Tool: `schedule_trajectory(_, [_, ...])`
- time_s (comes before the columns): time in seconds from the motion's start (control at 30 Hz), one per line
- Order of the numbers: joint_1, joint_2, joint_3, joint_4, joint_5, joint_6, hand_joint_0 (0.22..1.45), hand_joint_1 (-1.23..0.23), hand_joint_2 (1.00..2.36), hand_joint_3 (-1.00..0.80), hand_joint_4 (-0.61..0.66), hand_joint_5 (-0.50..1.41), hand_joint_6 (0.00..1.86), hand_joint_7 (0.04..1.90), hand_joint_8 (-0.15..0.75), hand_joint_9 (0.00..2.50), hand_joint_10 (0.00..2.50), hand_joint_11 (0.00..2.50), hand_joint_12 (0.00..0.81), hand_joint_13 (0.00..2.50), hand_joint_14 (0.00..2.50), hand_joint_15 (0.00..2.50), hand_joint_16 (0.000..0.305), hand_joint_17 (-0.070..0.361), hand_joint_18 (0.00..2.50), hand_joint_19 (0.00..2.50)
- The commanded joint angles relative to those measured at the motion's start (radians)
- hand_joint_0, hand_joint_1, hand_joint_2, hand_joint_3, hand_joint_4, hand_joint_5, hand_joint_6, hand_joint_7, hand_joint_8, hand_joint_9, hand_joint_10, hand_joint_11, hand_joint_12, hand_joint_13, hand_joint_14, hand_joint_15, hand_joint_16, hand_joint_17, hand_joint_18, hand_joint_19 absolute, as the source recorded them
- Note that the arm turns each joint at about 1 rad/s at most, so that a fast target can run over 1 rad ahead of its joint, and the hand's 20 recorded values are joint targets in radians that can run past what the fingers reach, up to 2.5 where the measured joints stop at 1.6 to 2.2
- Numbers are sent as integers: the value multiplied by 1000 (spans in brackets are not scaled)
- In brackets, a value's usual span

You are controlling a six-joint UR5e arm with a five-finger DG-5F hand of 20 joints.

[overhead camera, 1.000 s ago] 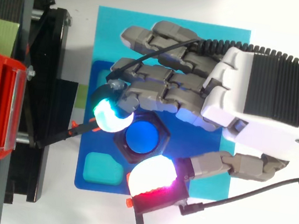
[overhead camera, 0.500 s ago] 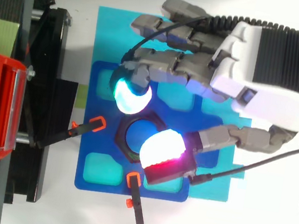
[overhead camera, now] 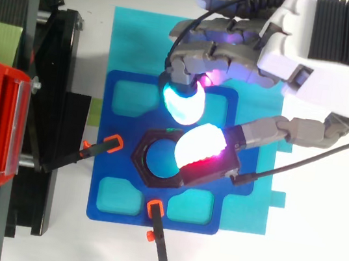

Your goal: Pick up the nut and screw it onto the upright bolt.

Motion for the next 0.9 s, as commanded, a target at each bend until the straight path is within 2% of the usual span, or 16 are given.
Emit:
schedule_trajectory(0.0, [-6,0,0,4,-5,-2,531,-427,1000,-500,23,67,540,1358,189,1229,0,0,139,671,0,0,8,17,337,0])
schedule_trajectory(0.2, [-14,0,0,10,-14,-2,533,-434,1000,-500,7,73,529,1391,185,1380,0,6,113,745,0,0,5,12,424,0])
schedule_trajectory(0.23, [-17,0,0,11,-16,-2,522,-424,1000,-500,71,55,500,1419,206,1350,0,32,137,715,0,0,7,16,376,0])
schedule_trajectory(0.3, [-20,0,0,11,-20,-4,514,-409,1000,-500,116,22,502,1373,216,1304,0,66,158,682,0,0,10,23,326,0])
schedule_trajectory(0.47, [-38,1,0,27,-43,-11,491,-385,1000,-500,187,-107,503,958,248,1024,0,23,224,533,0,0,19,43,187,0])
schedule_trajectory(0.6, [-49,0,0,65,-63,-16,470,-365,1000,-500,111,-185,502,696,217,613,0,0,270,269,0,0,30,67,0,0])
schedule_trajectory(0.67, [-49,0,0,71,-65,-17,467,-359,1000,-500,87,-207,501,634,217,507,0,0,277,201,0,0,33,74,0,0])
schedule_trajectory(0.87, [-27,0,-2,79,-45,-17,459,-338,1000,-500,55,-228,501,566,196,362,0,0,290,109,0,0,37,82,0,0])
